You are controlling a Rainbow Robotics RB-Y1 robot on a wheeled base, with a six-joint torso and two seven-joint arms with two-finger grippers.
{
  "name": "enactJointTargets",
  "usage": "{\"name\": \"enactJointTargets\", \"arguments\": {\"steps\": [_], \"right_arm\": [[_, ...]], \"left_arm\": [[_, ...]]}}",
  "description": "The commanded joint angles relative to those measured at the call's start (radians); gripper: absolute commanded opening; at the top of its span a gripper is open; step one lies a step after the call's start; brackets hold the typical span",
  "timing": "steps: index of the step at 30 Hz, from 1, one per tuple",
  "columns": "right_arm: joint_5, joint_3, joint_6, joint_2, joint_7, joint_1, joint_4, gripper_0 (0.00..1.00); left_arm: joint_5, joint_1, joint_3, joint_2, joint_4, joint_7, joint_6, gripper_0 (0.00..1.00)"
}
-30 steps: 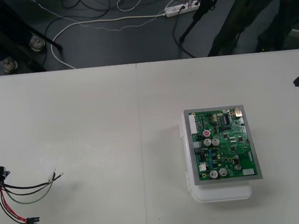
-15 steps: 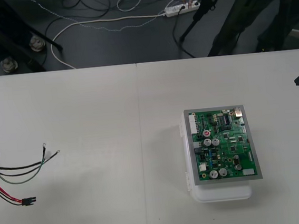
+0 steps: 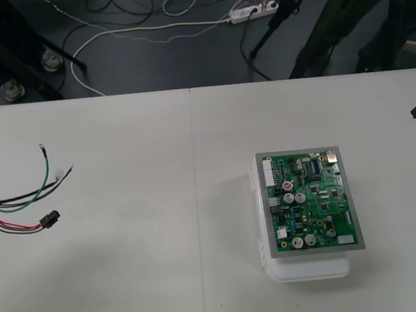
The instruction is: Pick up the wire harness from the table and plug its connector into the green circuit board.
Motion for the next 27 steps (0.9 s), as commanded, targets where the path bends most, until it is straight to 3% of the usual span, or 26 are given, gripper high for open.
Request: {"name": "enactJointTargets", "arguments": {"steps": [1, 14, 27], "right_arm": [[-0.017, -0.013, 0.0, -0.042, -0.015, 0.039, 0.001, 1.0], [-0.017, -0.019, 0.0, -0.042, -0.002, 0.048, 0.0, 1.0], [-0.017, -0.022, 0.0, -0.042, 0.002, 0.047, 0.006, 1.0]], "left_arm": [[0.073, 0.027, 0.028, -0.044, 0.01, 0.128, -0.043, 0.0], [0.188, 0.03, 0.008, -0.124, 0.01, 0.401, -0.043, 0.0], [0.36, 0.057, -0.087, -0.132, 0.009, 0.644, -0.043, 0.0]]}}
